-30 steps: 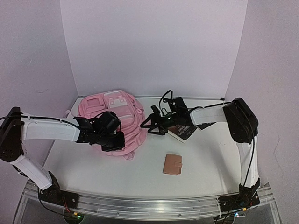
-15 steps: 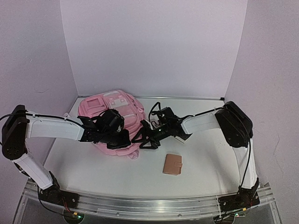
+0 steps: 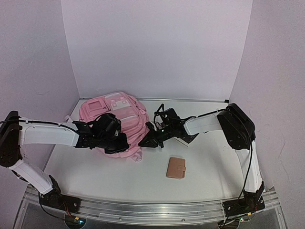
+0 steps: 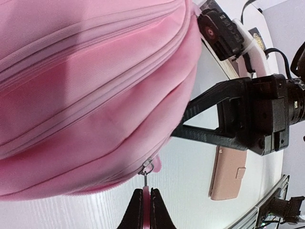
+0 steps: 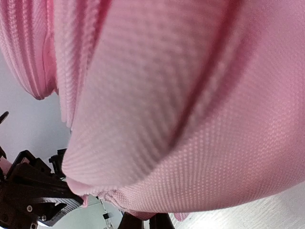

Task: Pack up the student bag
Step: Zip the student bag at the center of the board.

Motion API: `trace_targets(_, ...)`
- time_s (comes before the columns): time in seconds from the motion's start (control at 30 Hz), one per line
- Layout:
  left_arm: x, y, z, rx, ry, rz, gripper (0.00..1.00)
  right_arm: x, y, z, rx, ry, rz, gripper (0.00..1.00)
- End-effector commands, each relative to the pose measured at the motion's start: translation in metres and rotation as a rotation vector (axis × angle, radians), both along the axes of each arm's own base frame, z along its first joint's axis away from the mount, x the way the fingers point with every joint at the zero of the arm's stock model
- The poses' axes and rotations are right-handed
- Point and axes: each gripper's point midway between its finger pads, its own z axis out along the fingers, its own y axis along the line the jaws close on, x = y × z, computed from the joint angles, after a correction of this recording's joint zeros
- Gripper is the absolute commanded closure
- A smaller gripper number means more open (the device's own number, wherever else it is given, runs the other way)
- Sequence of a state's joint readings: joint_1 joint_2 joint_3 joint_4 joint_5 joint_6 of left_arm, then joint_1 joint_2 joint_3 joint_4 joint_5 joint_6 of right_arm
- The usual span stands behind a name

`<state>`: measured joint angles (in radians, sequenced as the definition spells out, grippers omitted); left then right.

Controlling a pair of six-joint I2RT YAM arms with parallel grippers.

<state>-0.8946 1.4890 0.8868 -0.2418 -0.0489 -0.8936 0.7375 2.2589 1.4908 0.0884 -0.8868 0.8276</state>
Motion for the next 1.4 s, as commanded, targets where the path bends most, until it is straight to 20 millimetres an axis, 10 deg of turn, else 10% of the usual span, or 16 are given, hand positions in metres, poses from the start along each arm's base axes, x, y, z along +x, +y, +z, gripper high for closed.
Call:
trace_targets(0.0,-0.008,0.03,0.01,0.024,0.005,0.095,1.0,0.043,-0.025,0.024,0.03,-0.113,-0.097,1.0)
trace_targets(0.3,-0.023,0.091,-0.005,0.16,0.06,0.271,1.0,0.065,-0.07,0.013,-0.038,-0.138,-0.123,1.0)
trace_targets(0.43,-0.018,0.072,0.003,0.082,0.015,0.194,1.0,0.063,-0.07,0.025,-0.028,-0.181,-0.087,1.0)
trace_targets(0.6,-0.009,0.012,0.022,-0.082,-0.041,-0.011,1.0,0.012,-0.033,0.061,0.051,-0.184,0.041,0.23)
trace_targets(0.73,-0.001,-0.004,0.025,-0.076,-0.051,-0.045,1.0,-0.014,-0.019,0.066,0.039,-0.206,0.074,0.05)
trace_targets(1.2,-0.012,-0.035,0.022,-0.101,-0.039,-0.145,1.0,0.012,0.013,0.027,-0.025,-0.154,-0.031,0.2)
trace_targets(1.37,-0.014,-0.02,0.016,-0.063,-0.022,-0.091,1.0,0.017,0.01,0.023,-0.038,-0.153,-0.05,0.63)
